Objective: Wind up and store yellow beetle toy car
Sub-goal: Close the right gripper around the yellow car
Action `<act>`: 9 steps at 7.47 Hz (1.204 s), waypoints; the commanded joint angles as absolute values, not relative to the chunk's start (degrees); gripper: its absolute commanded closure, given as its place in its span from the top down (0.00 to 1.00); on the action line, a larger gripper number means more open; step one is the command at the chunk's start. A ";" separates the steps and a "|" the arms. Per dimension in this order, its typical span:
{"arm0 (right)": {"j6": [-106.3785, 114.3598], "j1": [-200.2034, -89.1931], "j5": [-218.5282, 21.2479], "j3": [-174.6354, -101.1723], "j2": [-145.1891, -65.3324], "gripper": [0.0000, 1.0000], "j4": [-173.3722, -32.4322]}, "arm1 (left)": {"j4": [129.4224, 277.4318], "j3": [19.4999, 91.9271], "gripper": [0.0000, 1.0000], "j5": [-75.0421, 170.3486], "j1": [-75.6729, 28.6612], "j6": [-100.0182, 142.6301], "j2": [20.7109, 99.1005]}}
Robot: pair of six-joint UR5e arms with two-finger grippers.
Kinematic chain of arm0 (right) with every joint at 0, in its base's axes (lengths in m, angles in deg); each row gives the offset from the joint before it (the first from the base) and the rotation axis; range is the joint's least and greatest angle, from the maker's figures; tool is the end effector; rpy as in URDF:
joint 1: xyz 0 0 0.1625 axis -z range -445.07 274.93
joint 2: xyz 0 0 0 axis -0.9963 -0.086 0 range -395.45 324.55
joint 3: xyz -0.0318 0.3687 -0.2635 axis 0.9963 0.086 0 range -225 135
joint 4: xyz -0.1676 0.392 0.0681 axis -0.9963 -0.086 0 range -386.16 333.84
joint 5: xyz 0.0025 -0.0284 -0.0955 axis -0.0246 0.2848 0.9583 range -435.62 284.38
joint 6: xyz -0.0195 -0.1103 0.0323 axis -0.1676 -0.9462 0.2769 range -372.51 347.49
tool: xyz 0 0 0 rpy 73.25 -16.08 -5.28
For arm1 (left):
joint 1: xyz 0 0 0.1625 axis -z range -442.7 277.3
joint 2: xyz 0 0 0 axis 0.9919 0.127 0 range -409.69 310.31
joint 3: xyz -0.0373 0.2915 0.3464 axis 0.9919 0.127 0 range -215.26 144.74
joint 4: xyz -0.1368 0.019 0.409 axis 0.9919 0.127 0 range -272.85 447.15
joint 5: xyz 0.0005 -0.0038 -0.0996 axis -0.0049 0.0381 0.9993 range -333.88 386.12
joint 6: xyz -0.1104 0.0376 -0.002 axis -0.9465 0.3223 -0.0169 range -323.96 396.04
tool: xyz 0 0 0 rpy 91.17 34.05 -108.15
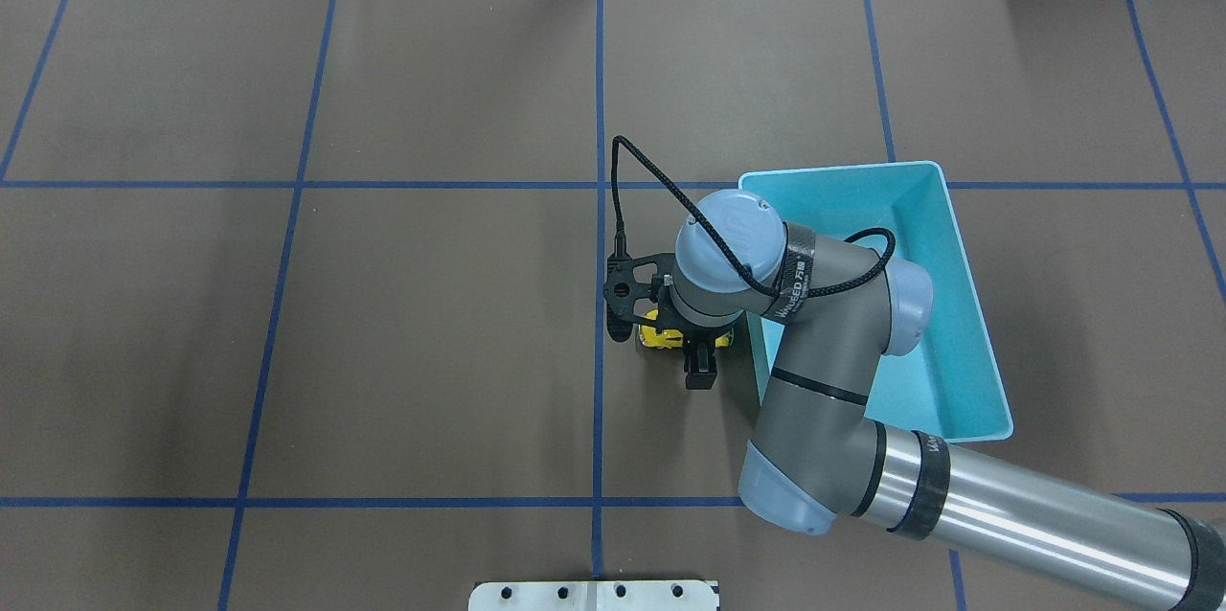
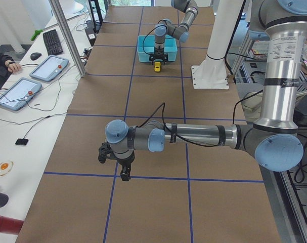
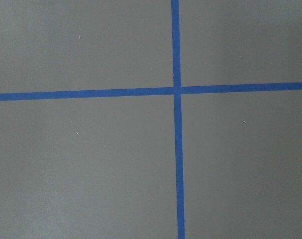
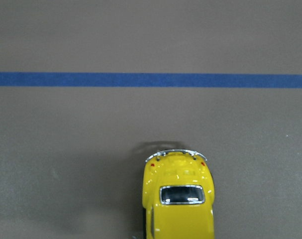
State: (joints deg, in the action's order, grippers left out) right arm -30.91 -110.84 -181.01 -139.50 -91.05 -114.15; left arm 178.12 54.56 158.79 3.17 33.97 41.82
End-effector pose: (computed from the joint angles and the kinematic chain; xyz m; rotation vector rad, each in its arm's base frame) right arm -0.6085 -0.4074 0.2991 0.6097 -0.5651 -1.4627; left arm -0.0162 -0.5281 0.6889 -0.0020 0.7457 0.0493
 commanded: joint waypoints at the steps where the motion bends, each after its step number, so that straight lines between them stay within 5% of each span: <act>1: -30.71 -110.29 -181.00 -139.13 -91.00 0.86 -114.13 | 177.94 55.27 1.00 158.22 3.17 32.88 41.89; 2: -30.62 -110.03 -180.91 -139.04 -91.09 0.76 -114.13 | 177.94 55.79 1.00 158.22 3.17 30.09 41.55; 4: -30.88 -110.03 -181.00 -139.13 -91.09 0.00 -114.05 | 178.12 55.45 1.00 158.22 3.17 30.06 41.19; 9: -29.83 -113.01 -182.57 -151.67 -85.49 0.00 -132.63 | 177.76 55.54 1.00 158.39 3.34 27.95 41.10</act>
